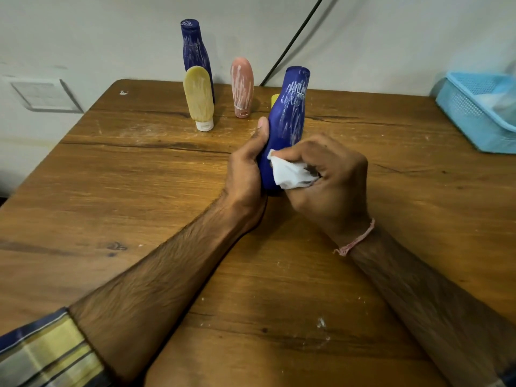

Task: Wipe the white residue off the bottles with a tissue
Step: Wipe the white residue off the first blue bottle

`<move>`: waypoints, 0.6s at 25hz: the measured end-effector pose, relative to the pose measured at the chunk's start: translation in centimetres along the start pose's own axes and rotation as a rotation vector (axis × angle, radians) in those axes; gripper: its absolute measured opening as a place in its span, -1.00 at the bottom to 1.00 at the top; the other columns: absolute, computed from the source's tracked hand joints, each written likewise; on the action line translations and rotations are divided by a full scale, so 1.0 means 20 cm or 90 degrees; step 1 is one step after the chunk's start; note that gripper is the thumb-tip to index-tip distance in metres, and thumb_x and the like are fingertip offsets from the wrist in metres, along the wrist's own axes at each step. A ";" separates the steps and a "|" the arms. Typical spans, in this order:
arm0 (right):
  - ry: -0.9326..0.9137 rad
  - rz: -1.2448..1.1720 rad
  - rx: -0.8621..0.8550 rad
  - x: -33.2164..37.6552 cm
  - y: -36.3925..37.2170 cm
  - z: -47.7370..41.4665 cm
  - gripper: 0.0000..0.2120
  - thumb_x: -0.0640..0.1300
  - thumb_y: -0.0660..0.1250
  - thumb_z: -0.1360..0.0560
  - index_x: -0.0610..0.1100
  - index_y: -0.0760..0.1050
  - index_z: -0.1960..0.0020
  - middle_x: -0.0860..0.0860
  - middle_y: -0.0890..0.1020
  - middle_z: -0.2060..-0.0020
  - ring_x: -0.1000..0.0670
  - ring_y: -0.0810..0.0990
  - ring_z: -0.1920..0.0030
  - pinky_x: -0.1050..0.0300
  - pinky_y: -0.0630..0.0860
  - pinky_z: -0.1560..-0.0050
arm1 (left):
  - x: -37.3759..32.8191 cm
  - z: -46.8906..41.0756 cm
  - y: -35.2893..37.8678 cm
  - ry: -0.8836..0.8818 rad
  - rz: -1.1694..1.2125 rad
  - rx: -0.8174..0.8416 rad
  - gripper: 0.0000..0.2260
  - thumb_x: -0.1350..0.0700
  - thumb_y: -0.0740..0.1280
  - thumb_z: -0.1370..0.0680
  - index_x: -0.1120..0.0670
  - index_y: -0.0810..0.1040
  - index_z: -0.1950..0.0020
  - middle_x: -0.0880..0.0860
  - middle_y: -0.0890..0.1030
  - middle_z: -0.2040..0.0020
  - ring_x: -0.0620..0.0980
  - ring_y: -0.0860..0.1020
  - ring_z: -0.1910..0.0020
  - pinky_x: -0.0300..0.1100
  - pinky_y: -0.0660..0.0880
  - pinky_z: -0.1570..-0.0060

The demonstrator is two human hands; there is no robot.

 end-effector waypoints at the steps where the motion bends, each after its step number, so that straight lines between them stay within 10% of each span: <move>1: 0.009 0.003 -0.008 -0.01 -0.01 0.00 -0.85 -0.22 0.52 -0.45 -0.27 0.68 0.01 -0.14 0.68 0.12 0.00 0.62 0.15 0.36 0.49 0.14 | 0.00 0.00 0.00 0.002 -0.010 -0.001 -0.58 -0.10 0.09 -0.72 0.14 0.63 -0.16 0.21 0.67 -0.06 0.16 0.63 -0.07 0.24 0.41 -0.35; 15: 0.003 0.022 -0.028 -0.02 -0.08 -0.08 -0.82 -0.18 0.52 -0.46 -0.26 0.67 -0.01 -0.15 0.69 0.10 -0.03 0.64 0.13 0.13 0.59 0.17 | 0.01 -0.02 0.00 0.024 -0.084 0.021 -0.50 -0.16 0.16 -0.66 0.22 0.52 -0.35 0.28 0.60 -0.08 0.23 0.57 0.02 0.13 0.49 0.01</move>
Point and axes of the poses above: each hand's wrist, its own z-axis away from the middle knuckle, its own y-axis out of the palm, x = y × z, the point moved 10 cm from there along -z, towards the middle knuckle
